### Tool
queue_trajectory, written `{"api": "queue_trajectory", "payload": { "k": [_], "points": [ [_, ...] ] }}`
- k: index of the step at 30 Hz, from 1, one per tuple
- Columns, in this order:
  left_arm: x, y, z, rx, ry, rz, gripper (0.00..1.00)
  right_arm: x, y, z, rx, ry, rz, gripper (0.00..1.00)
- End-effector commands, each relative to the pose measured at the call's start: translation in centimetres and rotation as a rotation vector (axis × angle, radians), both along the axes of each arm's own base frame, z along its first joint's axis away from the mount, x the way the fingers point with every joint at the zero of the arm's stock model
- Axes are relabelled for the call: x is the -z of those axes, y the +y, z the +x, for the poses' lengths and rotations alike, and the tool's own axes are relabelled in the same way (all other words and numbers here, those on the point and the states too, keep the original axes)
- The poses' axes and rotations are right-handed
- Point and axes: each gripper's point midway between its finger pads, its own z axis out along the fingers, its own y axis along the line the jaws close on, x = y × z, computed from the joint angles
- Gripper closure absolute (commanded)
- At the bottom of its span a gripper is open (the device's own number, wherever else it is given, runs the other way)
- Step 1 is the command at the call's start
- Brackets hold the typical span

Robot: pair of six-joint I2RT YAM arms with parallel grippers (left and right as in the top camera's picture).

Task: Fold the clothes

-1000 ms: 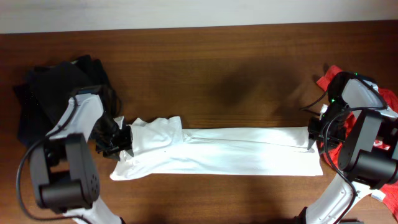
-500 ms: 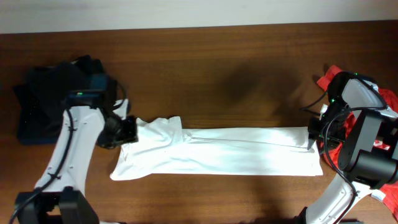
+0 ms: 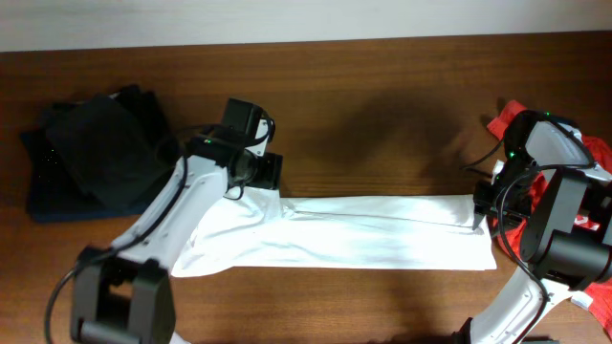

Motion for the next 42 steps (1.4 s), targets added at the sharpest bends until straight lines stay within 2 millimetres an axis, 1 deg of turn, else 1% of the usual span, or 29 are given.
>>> {"api": "queue_trajectory", "payload": {
  "k": [1,10,11,12,13,14,15,16,17,18,19,21,23,25,27,28,30,36,39,41,42],
  "points": [
    [3.3,-0.3,0.9,-0.002,0.045,0.02,0.34,-0.4,-0.2,0.0,0.009,-0.012,-0.012,0.6],
    [8.4,-0.7,1.1,0.006,0.122,0.048,0.36,-0.4,-0.1,0.0,0.01,-0.013,-0.008,0.6],
    [9.0,-0.9,0.9,0.013,0.133,0.054,0.36,-0.4,-0.1,0.0,0.01,-0.013,-0.008,0.6],
    [9.2,-1.1,0.9,0.016,0.135,0.054,0.4,-0.4,-0.1,0.0,0.01,-0.013,-0.008,0.6],
    [9.5,-1.2,0.9,0.02,0.138,0.056,0.45,-0.4,-0.1,0.0,0.01,-0.013,-0.008,0.6],
    [9.5,-1.3,0.9,0.021,0.135,0.055,0.6,-0.4,-0.1,0.0,0.01,-0.013,-0.008,0.6],
    [9.5,-1.3,1.0,0.021,0.133,0.053,0.73,-0.4,-0.1,0.0,0.01,-0.015,-0.009,0.6],
    [9.5,-1.3,1.0,0.021,0.133,0.054,0.81,-0.4,-0.1,0.1,0.01,-0.016,-0.009,0.6],
    [9.5,-1.3,0.9,0.021,0.136,0.055,0.94,-0.4,-0.1,0.1,0.01,-0.016,-0.009,0.6],
    [9.2,-1.3,0.9,0.021,0.138,0.055,0.99,-0.4,-0.1,0.1,0.01,-0.016,-0.009,0.6],
    [8.6,-1.3,0.8,0.014,0.145,0.055,0.99,-0.4,-0.1,0.1,0.01,-0.016,-0.01,0.6],
    [6.6,-1.1,0.2,-0.026,0.175,0.052,1.0,-0.3,-0.2,0.1,0.01,-0.019,-0.011,0.6],
    [4.0,-1.0,-1.1,-0.031,0.204,0.045,1.0,-0.3,-0.2,0.1,0.01,-0.019,-0.011,0.6],
    [1.9,-1.0,-3.3,-0.037,0.243,0.041,0.99,-0.3,-0.2,0.1,0.01,-0.019,-0.011,0.6],
    [0.8,-0.9,-5.4,-0.032,0.287,0.059,0.99,-0.3,-0.2,0.1,0.01,-0.019,-0.01,0.6],
    [0.6,-0.8,-6.4,-0.022,0.31,0.075,1.0,-0.3,-0.1,0.2,0.012,-0.02,-0.006,0.6],
    [0.5,-1.1,-7.5,-0.002,0.34,0.094,0.99,-0.3,0.0,0.2,0.013,-0.021,-0.004,0.6],
    [0.6,-3.1,-8.7,0.034,0.343,0.1,0.99,-0.4,0.0,0.2,0.013,-0.021,-0.004,0.6],
    [0.6,-4.4,-9.8,0.075,0.35,0.112,0.99,-0.4,0.0,0.2,0.013,-0.021,-0.004,0.6],
    [0.7,-4.8,-10.6,0.061,0.368,0.118,0.99,-0.4,0.0,0.2,0.013,-0.021,-0.004,0.6],
    [0.7,-4.7,-11.5,0.026,0.402,0.131,0.99,-0.4,0.0,0.2,0.013,-0.021,-0.004,0.6]
  ]
}}
